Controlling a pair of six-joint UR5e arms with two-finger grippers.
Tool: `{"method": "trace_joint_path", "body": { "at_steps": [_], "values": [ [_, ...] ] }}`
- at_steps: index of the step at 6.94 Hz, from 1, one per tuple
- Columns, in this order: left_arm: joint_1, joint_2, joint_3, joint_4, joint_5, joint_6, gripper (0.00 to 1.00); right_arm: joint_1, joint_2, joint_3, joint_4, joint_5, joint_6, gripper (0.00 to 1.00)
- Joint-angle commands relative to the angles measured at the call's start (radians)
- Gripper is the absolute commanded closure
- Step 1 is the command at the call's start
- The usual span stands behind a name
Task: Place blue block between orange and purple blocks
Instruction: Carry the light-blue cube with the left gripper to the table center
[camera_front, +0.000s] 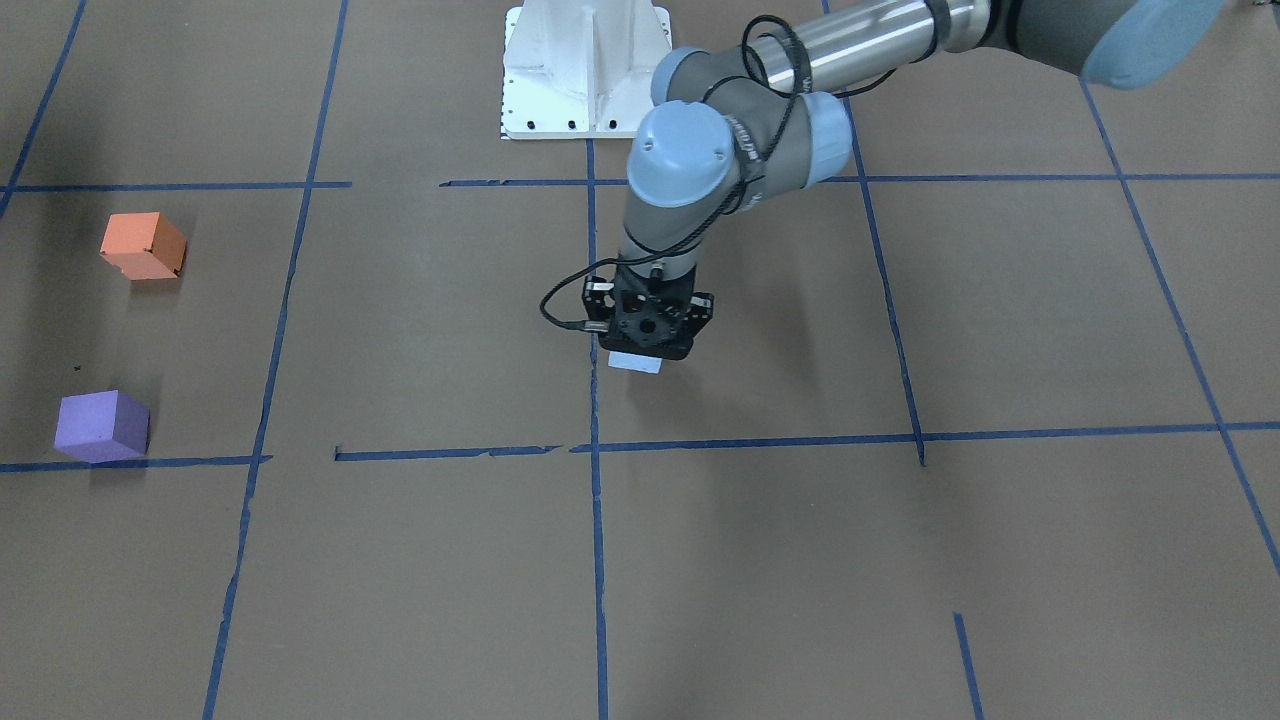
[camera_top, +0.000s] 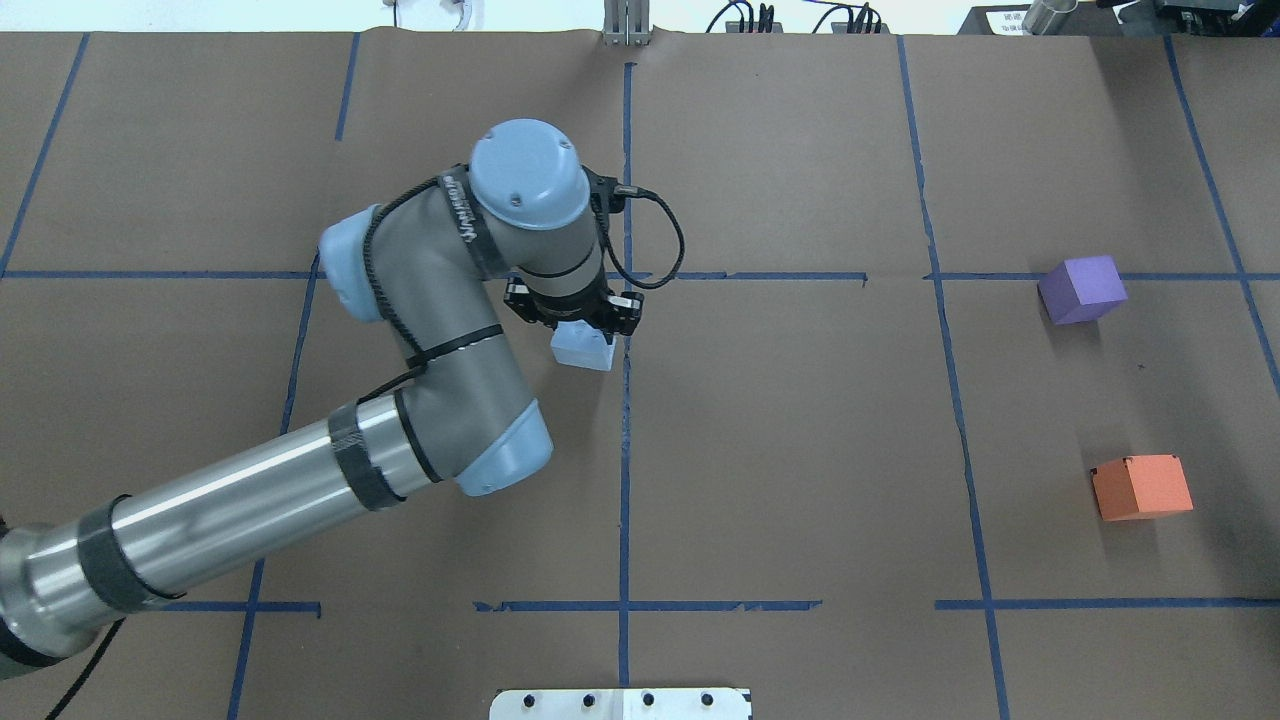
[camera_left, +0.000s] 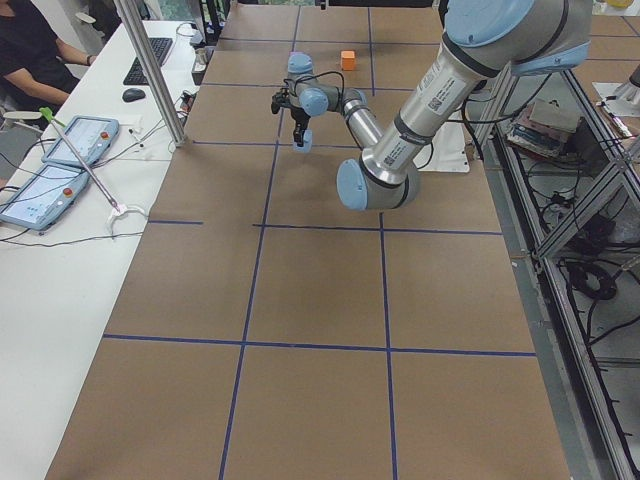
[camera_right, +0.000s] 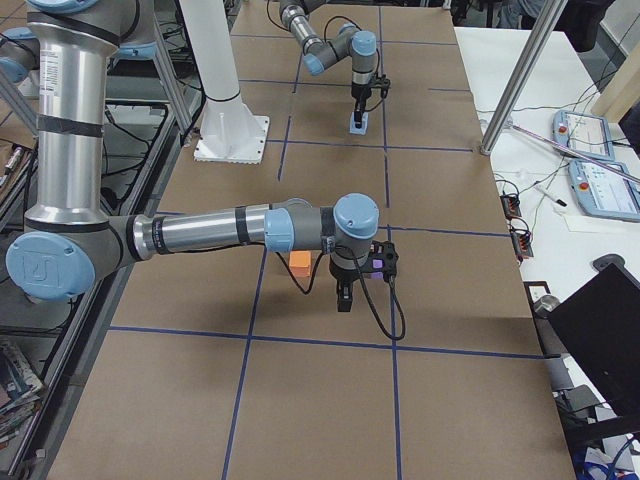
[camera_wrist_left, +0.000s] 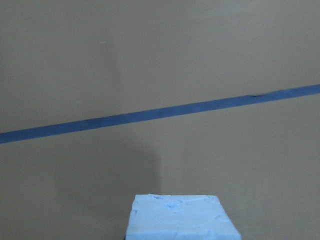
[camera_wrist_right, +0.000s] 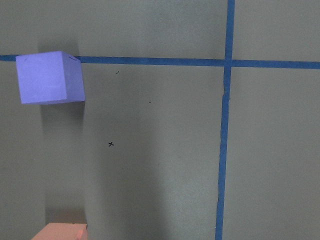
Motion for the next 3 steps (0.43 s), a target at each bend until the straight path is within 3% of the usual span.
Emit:
{"method": "trace_joint_path", "body": {
  "at_steps": [1,2,3],
  "values": [
    [0.041,-0.083,0.108,0.001,0.022,-0.013,0.68,-0.003,0.002,-0.001,0.0,0.007,0.002,0.0],
    [0.048,-0.082,0.114,0.001,0.022,-0.013,0.62,-0.005,0.002,0.001,0.0,0.007,0.002,0.0],
    [0.048,-0.08,0.116,0.003,0.023,-0.013,0.32,-0.008,0.005,0.002,0.002,0.007,0.003,0.0]
  ]
}}
